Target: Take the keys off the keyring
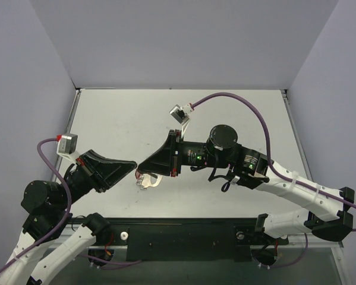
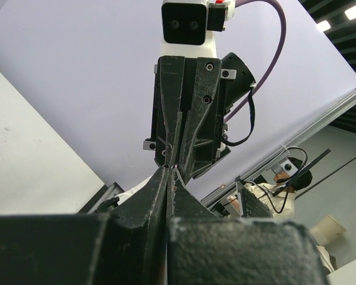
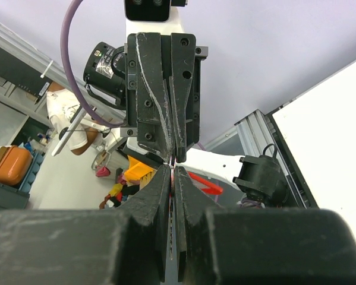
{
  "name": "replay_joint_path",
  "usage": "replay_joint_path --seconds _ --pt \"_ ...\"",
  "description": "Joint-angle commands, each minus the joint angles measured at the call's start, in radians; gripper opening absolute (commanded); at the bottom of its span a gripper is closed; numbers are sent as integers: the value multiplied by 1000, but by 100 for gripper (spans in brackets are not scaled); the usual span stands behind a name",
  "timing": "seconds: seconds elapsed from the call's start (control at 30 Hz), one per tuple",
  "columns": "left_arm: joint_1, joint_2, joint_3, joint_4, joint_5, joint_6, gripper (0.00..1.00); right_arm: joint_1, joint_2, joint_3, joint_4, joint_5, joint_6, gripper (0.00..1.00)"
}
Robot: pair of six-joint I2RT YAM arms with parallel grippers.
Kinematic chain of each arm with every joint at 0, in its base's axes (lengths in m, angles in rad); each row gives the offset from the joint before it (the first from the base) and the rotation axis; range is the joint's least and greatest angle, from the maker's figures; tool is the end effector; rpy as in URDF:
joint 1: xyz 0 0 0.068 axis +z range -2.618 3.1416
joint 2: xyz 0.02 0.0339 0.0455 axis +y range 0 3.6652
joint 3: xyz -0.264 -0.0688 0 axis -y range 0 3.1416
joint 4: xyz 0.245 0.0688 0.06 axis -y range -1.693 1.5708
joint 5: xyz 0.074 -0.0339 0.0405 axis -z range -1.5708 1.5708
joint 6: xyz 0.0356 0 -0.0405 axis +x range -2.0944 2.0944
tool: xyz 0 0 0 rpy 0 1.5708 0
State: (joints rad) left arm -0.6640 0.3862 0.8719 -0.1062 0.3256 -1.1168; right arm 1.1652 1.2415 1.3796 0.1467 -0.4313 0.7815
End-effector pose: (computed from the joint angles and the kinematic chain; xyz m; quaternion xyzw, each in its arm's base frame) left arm 0.0435 -0.0485 0.4203 0.0065 0.5696 -0.6922 0.4432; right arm 0.0933 0.2550 0.4863 -0.2798 0.5423 0.7185 0.3337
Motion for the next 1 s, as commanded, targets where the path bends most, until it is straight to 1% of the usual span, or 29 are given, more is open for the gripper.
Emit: replay_joint_path --seconds 0.0,0.03,0.1,0.3,0.37,0.5,0.6,0.87,0.97 --pt "-2 22 13 53 35 -2 6 16 13 49 80 -7 -1 0" --pt "-2 22 13 51 35 2 3 16 16 50 79 -7 -2 0" --pt "0 20 18 51 32 5 0 19 19 50 80 -9 -1 0" --pt "-2 22 22 53 36 8 0 28 36 47 76 -12 1 0" --pt "-2 25 38 25 32 23 0 30 41 49 70 -17 1 0" --pt "-2 57 122 -117 46 106 0 31 52 61 21 -44 -2 0" --pt "0 85 171 -216 84 176 0 34 65 88 -36 -83 -21 0" --pt "-2 149 245 -328 151 274 0 39 72 131 -144 -133 -57 0" --pt "-2 164 256 -339 196 290 0 37 84 153 -191 -162 -65 0"
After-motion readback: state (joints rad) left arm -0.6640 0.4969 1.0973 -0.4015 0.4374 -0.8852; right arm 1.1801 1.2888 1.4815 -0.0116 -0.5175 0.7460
